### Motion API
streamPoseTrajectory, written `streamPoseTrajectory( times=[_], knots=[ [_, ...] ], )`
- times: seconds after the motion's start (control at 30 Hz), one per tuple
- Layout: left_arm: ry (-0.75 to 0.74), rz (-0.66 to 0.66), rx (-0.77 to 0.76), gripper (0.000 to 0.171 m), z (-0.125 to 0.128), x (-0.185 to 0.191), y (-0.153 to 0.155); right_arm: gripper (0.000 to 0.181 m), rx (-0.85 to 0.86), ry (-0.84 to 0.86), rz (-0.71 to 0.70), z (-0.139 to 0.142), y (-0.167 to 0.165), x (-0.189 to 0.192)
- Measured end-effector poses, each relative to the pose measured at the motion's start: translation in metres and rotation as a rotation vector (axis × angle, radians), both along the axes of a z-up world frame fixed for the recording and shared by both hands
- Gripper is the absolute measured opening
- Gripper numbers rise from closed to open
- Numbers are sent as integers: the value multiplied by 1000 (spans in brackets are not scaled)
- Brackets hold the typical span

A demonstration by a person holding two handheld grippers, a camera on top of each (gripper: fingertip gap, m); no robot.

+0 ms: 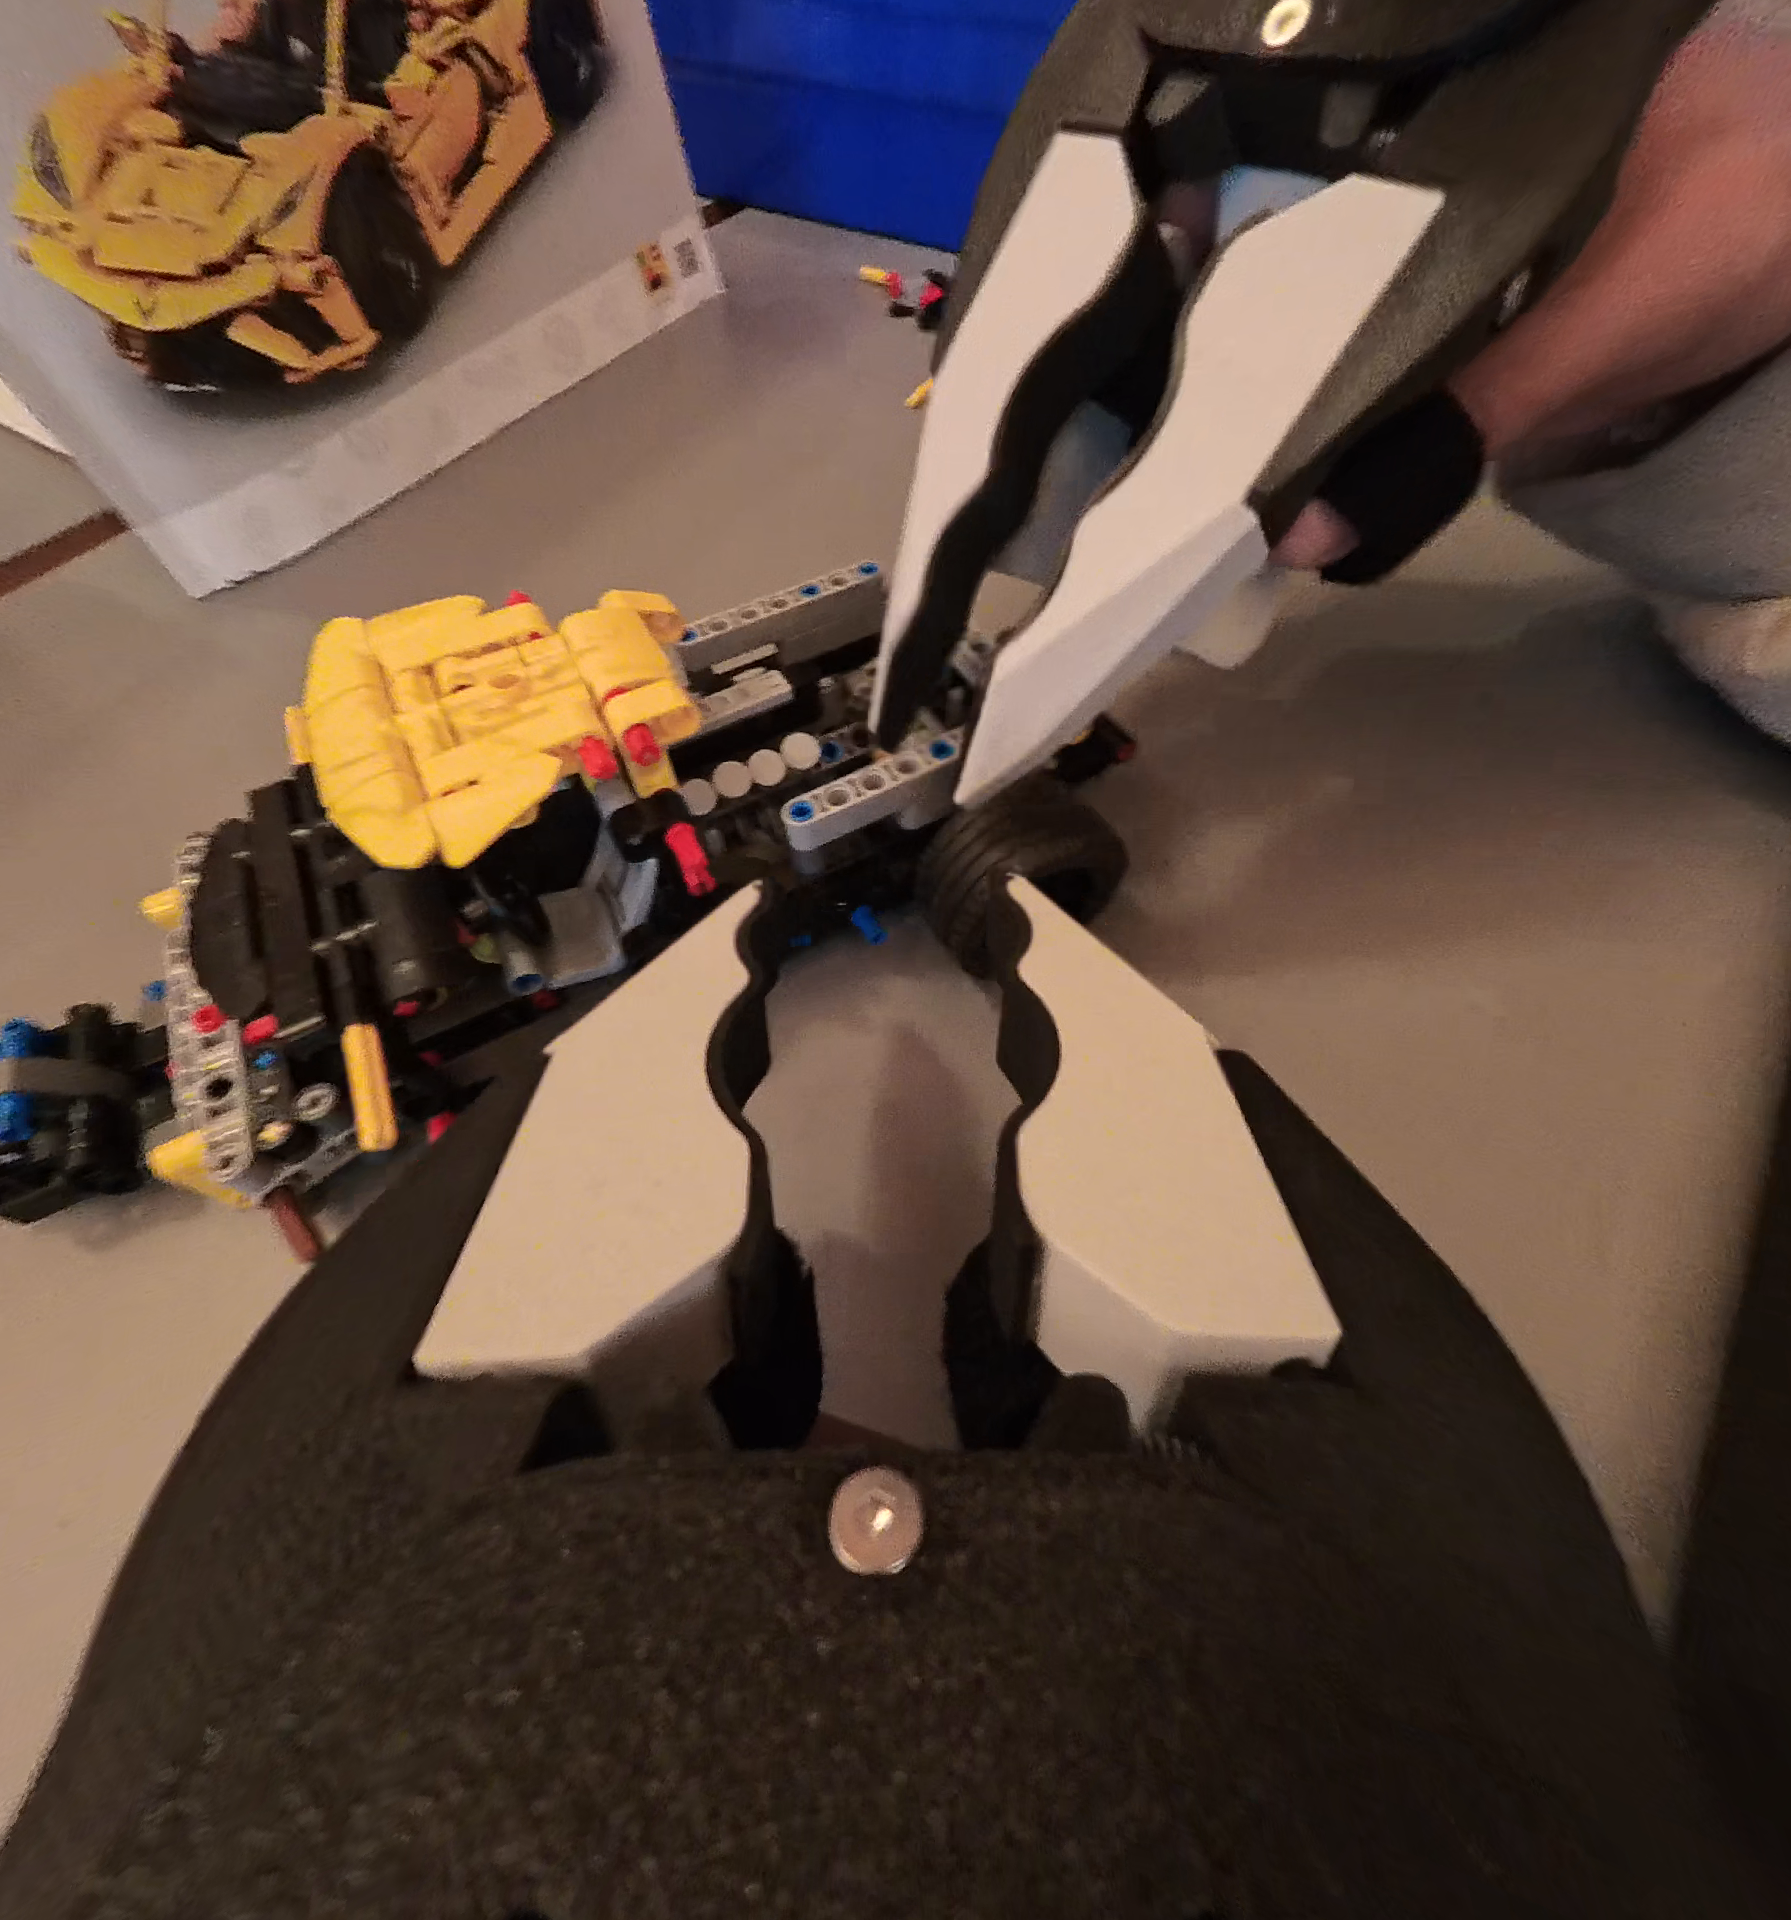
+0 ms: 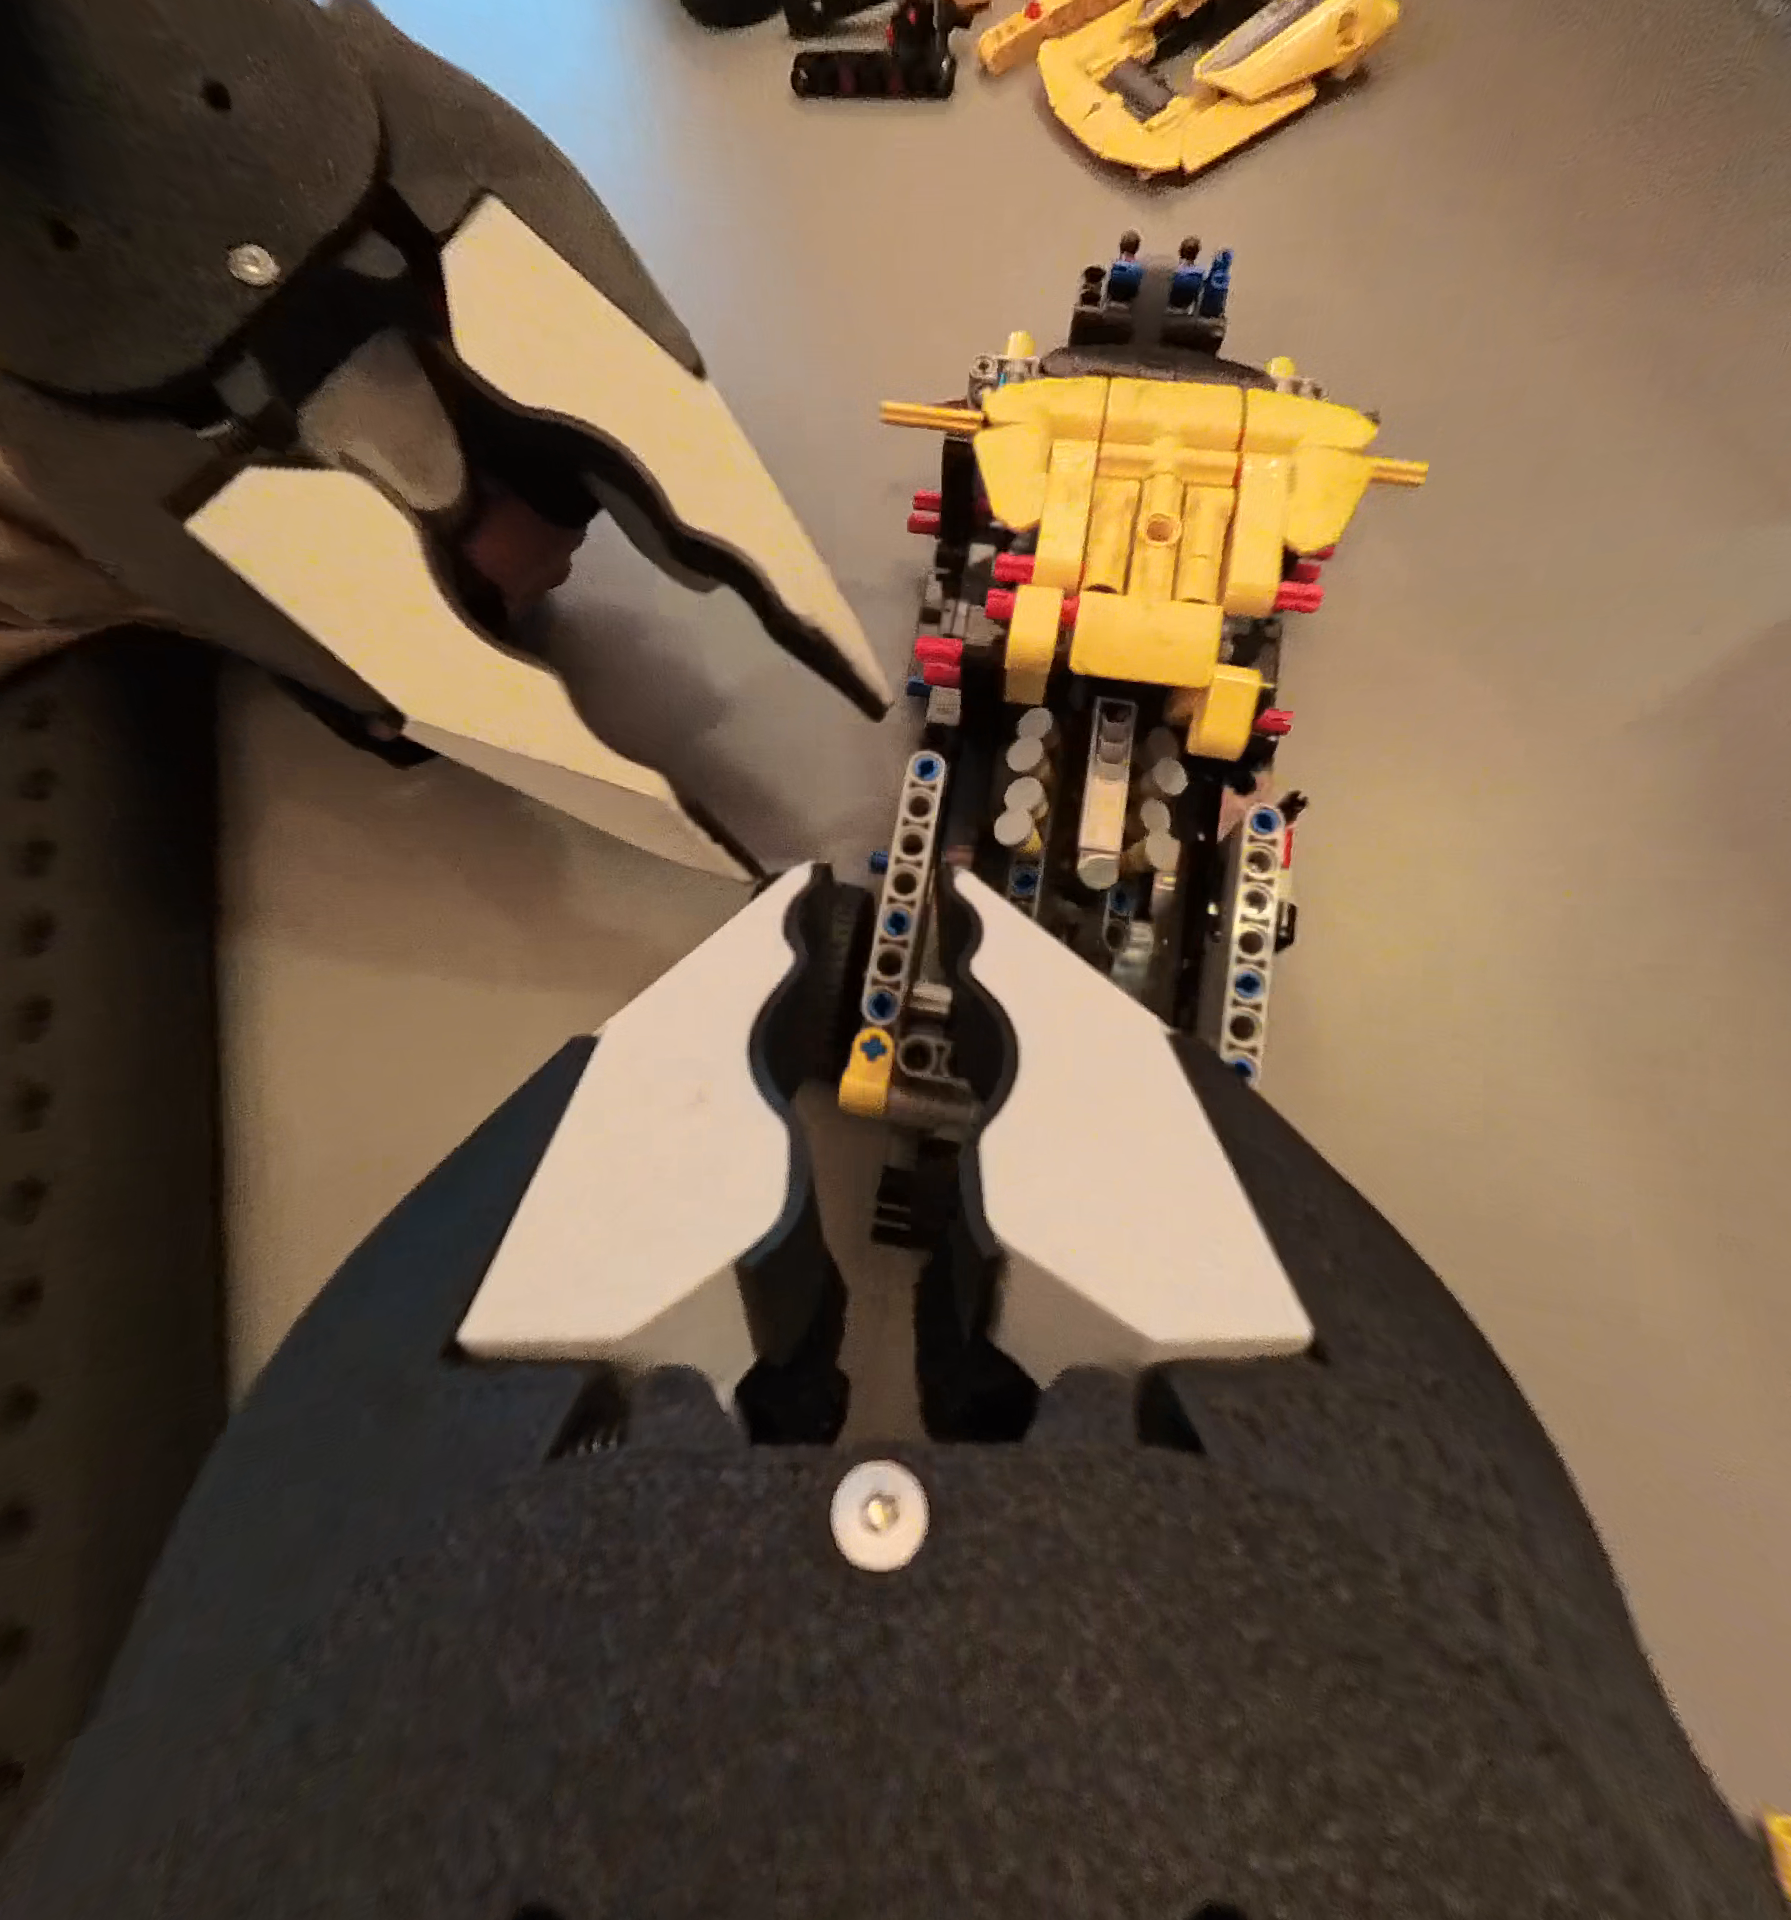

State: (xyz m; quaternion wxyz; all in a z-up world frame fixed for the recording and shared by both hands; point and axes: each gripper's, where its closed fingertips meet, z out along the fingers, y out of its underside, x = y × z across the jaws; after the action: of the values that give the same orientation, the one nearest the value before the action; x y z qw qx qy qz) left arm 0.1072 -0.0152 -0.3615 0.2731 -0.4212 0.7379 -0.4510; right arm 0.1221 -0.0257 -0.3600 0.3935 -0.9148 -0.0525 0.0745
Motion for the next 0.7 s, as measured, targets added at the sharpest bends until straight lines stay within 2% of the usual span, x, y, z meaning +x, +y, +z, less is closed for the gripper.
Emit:
streamPoseTrajectory(
  times=[0.13,0.2,0.27,0.37,0.5,0.57,0.7],
  knots=[
    [11,23,15,36,-4,4,3,9,-63,-63,-41,-7,11,5],
    [7,38,37,25,-6,8,5,7,-81,-58,-42,-9,16,3],
    [22,36,56,20,-9,9,4,6,-87,-59,-44,-9,18,4],
    [10,72,51,16,-7,12,10,5,-30,37,-121,-1,20,13],
    [-104,122,19,16,17,16,15,5,23,346,-181,9,16,16],
    [-140,138,53,15,20,19,16,5,26,349,-167,9,15,15],
    [-120,129,82,10,13,24,11,6,4,287,-172,8,18,11]
  ],
)
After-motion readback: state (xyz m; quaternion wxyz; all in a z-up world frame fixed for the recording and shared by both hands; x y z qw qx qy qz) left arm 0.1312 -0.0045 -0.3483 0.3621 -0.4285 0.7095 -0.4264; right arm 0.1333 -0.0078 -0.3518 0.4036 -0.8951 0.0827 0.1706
